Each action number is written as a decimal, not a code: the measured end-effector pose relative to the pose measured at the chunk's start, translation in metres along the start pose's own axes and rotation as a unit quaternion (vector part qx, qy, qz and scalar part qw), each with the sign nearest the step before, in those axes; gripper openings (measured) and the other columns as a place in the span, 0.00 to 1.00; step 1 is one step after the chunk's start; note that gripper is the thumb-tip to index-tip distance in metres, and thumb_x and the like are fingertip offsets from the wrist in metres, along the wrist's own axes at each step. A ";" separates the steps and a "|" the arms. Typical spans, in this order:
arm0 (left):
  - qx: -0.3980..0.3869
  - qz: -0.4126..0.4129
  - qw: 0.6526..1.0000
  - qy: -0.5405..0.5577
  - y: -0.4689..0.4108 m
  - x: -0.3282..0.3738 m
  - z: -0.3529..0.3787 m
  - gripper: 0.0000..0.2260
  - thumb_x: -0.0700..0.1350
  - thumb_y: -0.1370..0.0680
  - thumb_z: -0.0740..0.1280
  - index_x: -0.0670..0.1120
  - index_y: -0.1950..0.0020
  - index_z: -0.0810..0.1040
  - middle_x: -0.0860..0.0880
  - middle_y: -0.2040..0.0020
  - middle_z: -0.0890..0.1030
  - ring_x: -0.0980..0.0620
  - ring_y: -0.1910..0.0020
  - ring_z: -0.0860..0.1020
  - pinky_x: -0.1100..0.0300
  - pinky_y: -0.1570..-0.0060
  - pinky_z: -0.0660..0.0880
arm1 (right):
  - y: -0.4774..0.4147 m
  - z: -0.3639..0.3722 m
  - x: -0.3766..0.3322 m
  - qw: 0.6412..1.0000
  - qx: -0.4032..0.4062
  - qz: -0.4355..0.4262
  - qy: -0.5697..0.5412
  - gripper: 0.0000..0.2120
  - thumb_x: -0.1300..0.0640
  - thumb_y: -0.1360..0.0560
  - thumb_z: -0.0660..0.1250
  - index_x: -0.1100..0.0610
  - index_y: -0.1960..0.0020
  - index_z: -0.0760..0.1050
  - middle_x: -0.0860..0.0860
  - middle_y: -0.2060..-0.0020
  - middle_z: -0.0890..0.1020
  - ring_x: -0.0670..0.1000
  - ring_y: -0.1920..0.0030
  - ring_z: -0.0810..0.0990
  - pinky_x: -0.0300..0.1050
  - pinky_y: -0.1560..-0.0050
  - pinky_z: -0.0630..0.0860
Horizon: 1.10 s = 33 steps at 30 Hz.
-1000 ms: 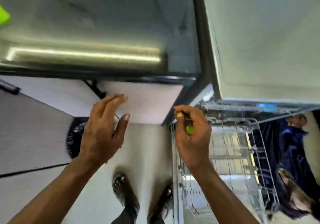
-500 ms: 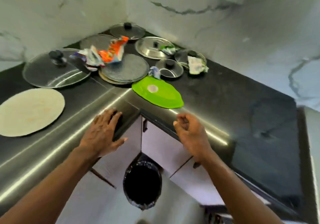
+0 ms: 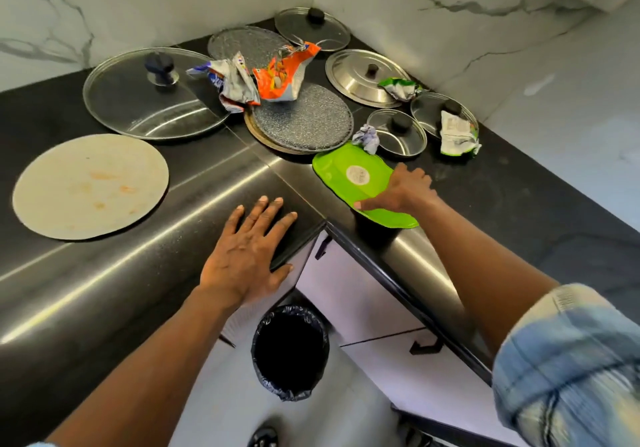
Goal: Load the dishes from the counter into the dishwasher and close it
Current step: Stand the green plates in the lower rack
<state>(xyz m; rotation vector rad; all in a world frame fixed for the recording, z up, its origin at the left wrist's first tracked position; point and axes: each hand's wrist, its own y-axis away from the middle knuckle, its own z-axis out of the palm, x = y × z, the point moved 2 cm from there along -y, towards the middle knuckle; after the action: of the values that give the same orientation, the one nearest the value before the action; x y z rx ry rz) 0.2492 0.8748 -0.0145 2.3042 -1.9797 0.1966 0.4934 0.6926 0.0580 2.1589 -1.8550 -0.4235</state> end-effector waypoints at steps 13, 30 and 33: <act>0.010 -0.001 1.000 -0.003 -0.001 -0.001 0.000 0.41 0.68 0.23 0.61 0.57 0.15 0.49 0.49 0.14 0.48 0.48 0.15 0.43 0.41 0.18 0.48 | -0.041 -0.005 0.033 0.965 -0.157 0.037 -0.208 0.79 0.33 0.68 0.84 0.62 0.23 0.62 0.57 0.29 0.73 0.61 0.31 0.73 0.60 0.32 0.73; 0.064 0.075 0.995 -0.017 0.006 0.015 -0.006 0.31 0.57 0.24 0.65 0.47 0.22 0.71 0.44 0.21 0.69 0.42 0.20 0.65 0.43 0.25 0.62 | 0.148 0.061 0.166 0.584 -0.009 0.076 -0.808 0.22 0.61 0.22 0.67 0.57 0.28 0.74 0.60 0.36 0.81 0.65 0.35 0.80 0.68 0.36 0.75; 0.098 0.124 0.987 -0.001 0.019 0.045 0.001 0.29 0.57 0.23 0.62 0.45 0.24 0.73 0.43 0.21 0.69 0.40 0.20 0.66 0.40 0.26 0.64 | 0.195 0.078 0.205 0.561 0.029 0.098 -0.822 0.22 0.60 0.22 0.67 0.56 0.28 0.74 0.59 0.36 0.81 0.64 0.34 0.78 0.70 0.34 0.73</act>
<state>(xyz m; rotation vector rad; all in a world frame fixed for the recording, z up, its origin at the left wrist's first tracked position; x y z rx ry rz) 0.2369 0.8282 -0.0088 2.1555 -2.3418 0.4271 0.3144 0.4600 0.0509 1.0995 -2.5043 -3.0476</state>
